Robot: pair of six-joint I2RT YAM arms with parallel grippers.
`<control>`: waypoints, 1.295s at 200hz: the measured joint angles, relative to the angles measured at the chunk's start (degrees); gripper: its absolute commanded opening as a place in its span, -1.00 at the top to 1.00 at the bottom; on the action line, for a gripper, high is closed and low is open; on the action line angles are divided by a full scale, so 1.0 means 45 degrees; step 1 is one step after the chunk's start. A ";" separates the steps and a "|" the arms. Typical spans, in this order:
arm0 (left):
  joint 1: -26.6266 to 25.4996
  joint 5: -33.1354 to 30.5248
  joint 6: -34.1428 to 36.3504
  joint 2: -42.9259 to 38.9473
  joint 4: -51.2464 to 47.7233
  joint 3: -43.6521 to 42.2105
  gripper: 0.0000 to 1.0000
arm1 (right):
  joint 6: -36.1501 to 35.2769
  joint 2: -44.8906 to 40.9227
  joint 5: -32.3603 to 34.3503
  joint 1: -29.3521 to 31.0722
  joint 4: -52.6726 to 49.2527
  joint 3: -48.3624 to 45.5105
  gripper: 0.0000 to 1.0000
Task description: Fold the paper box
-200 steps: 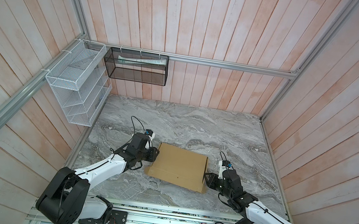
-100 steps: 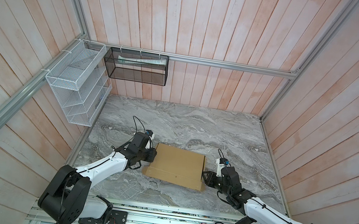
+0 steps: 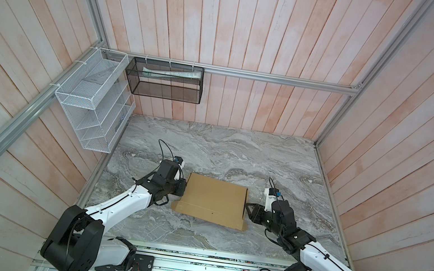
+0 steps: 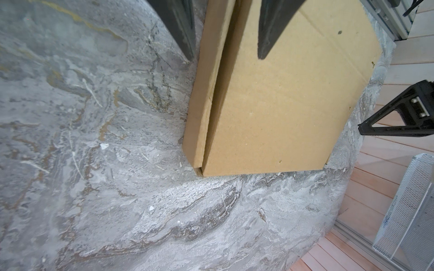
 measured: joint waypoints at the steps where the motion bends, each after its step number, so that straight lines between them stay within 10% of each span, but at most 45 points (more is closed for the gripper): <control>1: 0.0000 0.0000 0.0000 0.0000 -0.0005 0.0000 0.19 | -0.0024 0.0044 -0.0015 0.0000 0.0000 0.0024 0.02; 259: 0.0243 0.0384 0.0214 0.2045 -0.0622 0.1064 0.35 | -0.0461 0.3619 -0.0714 0.0024 0.1588 0.0816 0.35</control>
